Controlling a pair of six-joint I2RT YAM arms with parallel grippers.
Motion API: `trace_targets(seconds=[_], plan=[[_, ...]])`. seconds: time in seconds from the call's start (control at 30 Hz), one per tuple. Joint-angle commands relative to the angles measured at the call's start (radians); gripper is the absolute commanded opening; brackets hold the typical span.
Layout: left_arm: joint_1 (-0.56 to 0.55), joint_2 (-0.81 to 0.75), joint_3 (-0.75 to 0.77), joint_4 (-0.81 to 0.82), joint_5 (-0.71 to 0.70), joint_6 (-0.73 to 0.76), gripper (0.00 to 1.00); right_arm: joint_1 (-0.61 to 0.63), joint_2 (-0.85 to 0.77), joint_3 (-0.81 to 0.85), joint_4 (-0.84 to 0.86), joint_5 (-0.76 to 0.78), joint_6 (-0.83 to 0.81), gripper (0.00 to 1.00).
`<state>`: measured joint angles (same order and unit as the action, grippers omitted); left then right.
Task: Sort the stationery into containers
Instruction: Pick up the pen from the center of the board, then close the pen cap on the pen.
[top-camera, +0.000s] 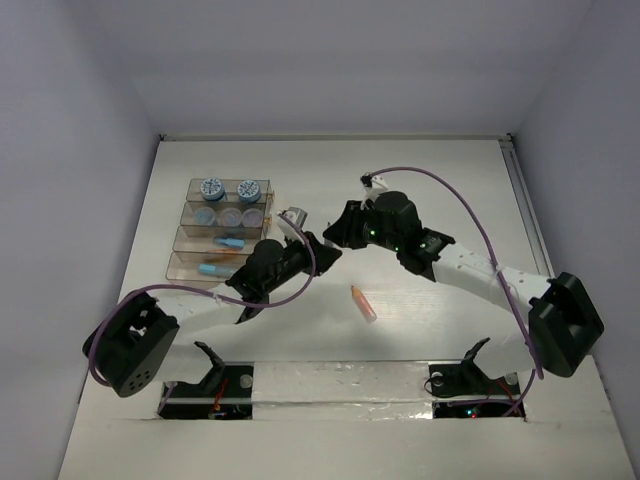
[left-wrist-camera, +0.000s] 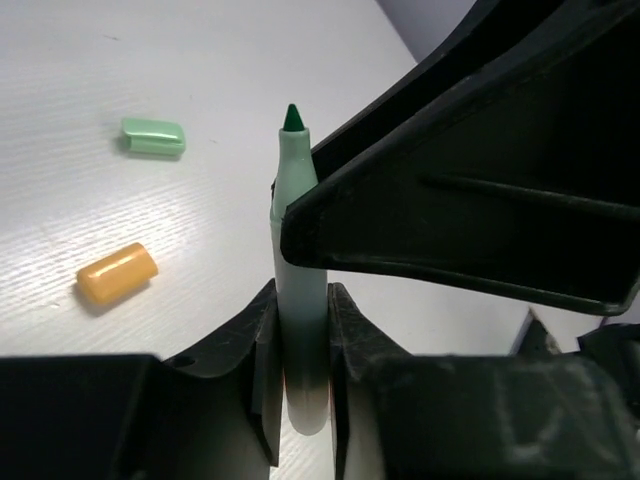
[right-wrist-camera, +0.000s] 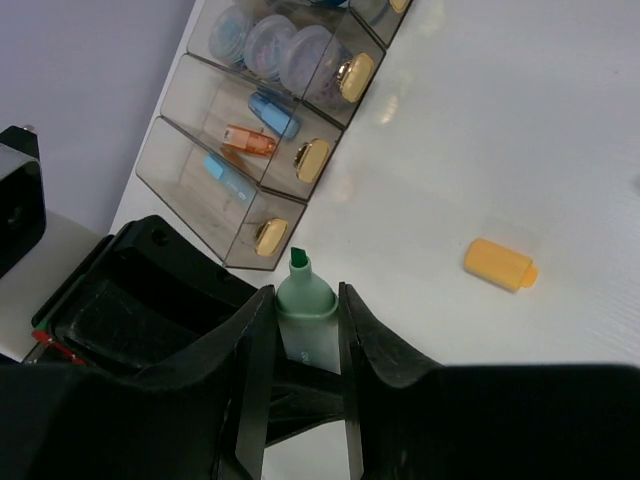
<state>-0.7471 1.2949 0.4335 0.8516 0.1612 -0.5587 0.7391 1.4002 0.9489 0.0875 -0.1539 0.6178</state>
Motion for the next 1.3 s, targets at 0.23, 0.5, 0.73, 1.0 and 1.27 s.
trace_targets(seconds=[0.23,0.5,0.73,1.0,1.27], plan=[[-0.006,-0.129,-0.010,-0.012,0.003,0.063,0.00,0.014,-0.128,-0.036,0.000,0.073,-0.030,0.58],[0.003,-0.281,-0.030,-0.158,-0.031,0.137,0.00,-0.044,-0.236,-0.108,-0.041,0.145,-0.066,0.46],[0.003,-0.379,-0.075,-0.177,-0.061,0.178,0.00,-0.119,-0.031,-0.035,-0.158,0.120,-0.122,0.00],[0.003,-0.450,-0.108,-0.197,-0.089,0.197,0.00,-0.219,0.253,0.109,-0.242,0.056,-0.168,0.00],[0.003,-0.457,-0.110,-0.195,-0.071,0.184,0.00,-0.242,0.424,0.189,-0.238,0.051,-0.164,0.00]])
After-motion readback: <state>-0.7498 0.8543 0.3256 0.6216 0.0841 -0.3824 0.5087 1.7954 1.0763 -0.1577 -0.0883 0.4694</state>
